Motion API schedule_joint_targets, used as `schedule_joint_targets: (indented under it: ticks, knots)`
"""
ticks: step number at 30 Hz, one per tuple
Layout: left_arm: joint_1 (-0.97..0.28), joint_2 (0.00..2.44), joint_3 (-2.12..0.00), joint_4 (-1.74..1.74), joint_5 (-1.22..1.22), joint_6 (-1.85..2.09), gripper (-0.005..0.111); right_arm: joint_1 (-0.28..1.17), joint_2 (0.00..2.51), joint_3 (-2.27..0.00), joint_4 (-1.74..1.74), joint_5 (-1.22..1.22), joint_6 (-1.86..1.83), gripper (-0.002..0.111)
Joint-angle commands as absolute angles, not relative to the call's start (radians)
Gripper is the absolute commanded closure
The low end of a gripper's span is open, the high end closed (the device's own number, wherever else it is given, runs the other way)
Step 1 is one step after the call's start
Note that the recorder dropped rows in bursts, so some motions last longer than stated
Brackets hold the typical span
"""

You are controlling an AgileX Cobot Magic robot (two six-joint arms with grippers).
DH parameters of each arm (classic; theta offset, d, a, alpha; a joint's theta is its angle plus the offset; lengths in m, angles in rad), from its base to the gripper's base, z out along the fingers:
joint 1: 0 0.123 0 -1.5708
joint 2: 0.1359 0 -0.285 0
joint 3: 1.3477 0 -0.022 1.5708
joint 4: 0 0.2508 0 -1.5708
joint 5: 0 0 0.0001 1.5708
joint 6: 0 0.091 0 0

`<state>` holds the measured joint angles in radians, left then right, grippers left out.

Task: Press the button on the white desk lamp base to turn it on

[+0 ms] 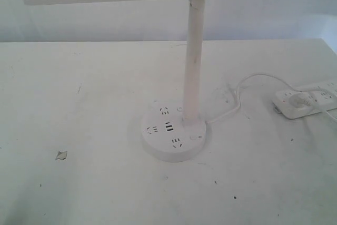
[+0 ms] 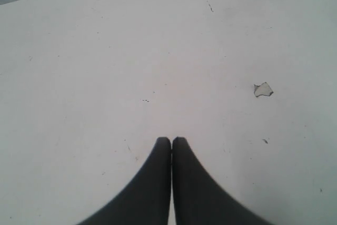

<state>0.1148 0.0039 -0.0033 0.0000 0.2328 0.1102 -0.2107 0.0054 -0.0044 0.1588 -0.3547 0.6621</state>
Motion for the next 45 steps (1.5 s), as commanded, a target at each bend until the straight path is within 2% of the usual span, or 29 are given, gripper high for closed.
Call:
schedule_joint_targets:
  ticks: [1,7,11,17,28,33,38,45]
  knots:
    - [0.117,0.0,0.0,-0.006,0.232,0.109,0.107,-0.21,0.0,0.0,0.122,-0.481,0.772,0.108]
    - [0.117,0.0,0.0,-0.006,0.232,0.109,0.107,-0.21,0.0,-0.005,-0.391,-0.816,0.925,0.108]
    - [0.117,0.0,0.0,-0.006,0.232,0.109,0.107,-0.21,0.02,-0.054,-0.705,-0.941,0.986,0.108]
    - [0.117,0.0,0.0,-0.006,0.232,0.109,0.107,-0.21,0.19,-0.13,-0.836,-1.024,0.989,0.108]
    - [0.117,0.0,0.0,-0.006,0.232,0.109,0.107,-0.21,0.687,-0.284,-1.166,-1.221,0.989,0.108]
    - [0.117,0.0,0.0,-0.006,0.232,0.109,0.107,-0.189,0.857,-0.303,-1.269,-1.221,0.86,0.108]
    - [0.117,0.0,0.0,-0.006,0.232,0.109,0.107,-0.066,0.987,-0.303,-1.274,-1.221,0.696,0.108]
    - [0.117,0.0,0.0,-0.006,0.232,0.109,0.107,0.159,1.145,-0.303,-1.139,-0.907,0.586,0.108]
